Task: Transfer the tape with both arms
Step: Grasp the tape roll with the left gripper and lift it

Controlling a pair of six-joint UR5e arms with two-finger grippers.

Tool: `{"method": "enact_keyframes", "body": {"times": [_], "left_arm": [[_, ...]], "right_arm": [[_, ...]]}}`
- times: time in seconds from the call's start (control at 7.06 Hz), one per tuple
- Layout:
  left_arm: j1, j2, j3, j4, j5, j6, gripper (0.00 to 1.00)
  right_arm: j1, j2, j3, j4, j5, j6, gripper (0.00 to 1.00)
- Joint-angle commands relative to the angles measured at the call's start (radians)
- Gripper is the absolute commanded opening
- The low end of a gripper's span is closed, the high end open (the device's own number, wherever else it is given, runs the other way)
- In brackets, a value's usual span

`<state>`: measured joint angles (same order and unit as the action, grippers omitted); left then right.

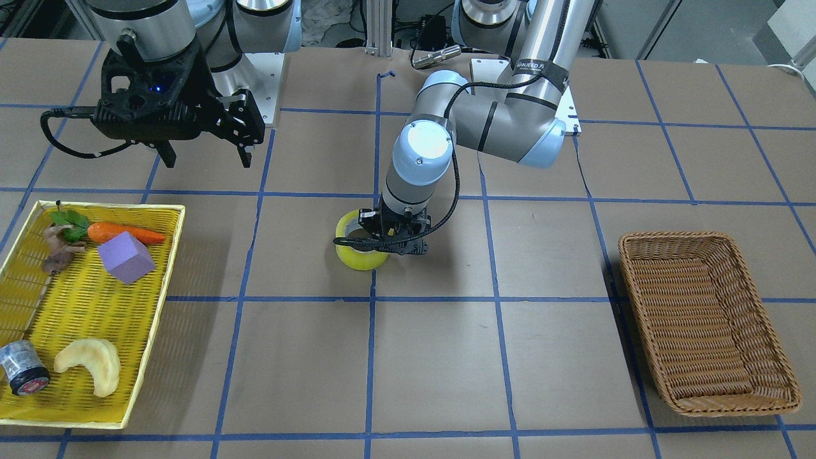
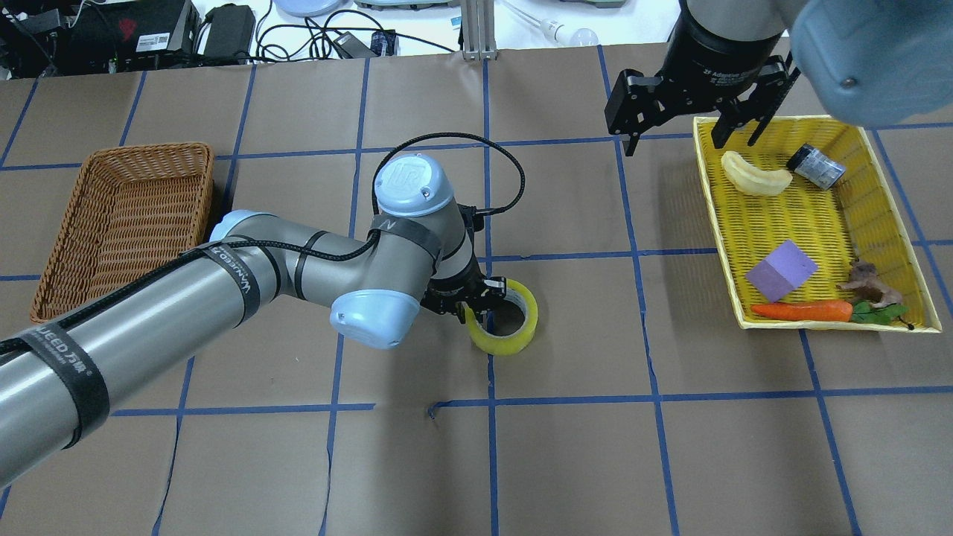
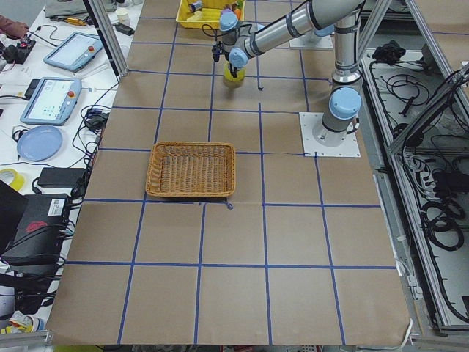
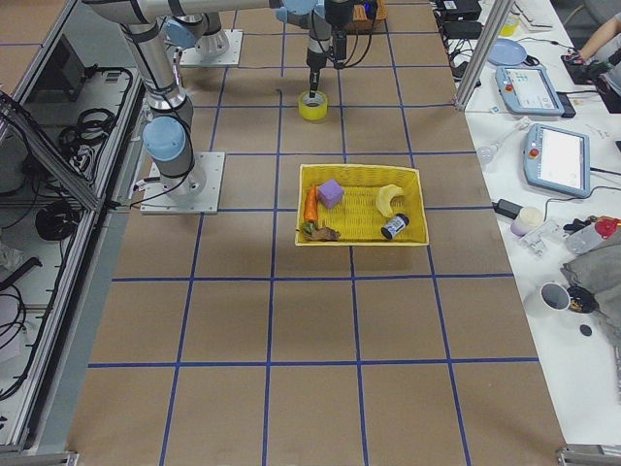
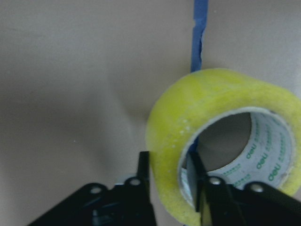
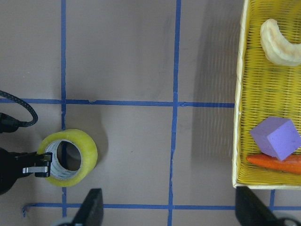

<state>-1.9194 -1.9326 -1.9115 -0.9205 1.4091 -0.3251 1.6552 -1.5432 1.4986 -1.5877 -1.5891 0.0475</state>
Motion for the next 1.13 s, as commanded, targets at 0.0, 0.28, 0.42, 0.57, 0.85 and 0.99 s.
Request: {"method": "enact_keyframes", "body": {"times": [0.0, 0.28, 0.42, 0.57, 0.85, 0.99], "left_arm": [[0.006, 0.023, 0.051, -0.047, 0.004, 0.008, 0.00], [0.104, 0.069, 0.179, -0.282, 0.104, 0.081, 0.00], [0.203, 0.090, 0.253, -0.410, 0.147, 0.212, 0.00], [0.314, 0.104, 0.305, -0.467, 0.196, 0.298, 0.00], [0.548, 0.118, 0.376, -0.468, 0.212, 0.445, 0.00], [0.663, 0.091, 0.405, -0.457, 0.215, 0.559, 0.00]], "right_arm": [[0.000, 0.000, 0.000, 0.000, 0.000, 0.000, 1.00], [0.000, 0.000, 0.002, 0.000, 0.001, 0.002, 1.00], [0.000, 0.000, 0.002, 0.000, 0.000, 0.002, 1.00], [0.000, -0.001, 0.003, 0.000, 0.001, 0.003, 1.00], [0.000, -0.002, 0.006, 0.000, 0.003, 0.005, 1.00], [0.000, -0.002, 0.006, 0.000, 0.003, 0.006, 1.00]]}}
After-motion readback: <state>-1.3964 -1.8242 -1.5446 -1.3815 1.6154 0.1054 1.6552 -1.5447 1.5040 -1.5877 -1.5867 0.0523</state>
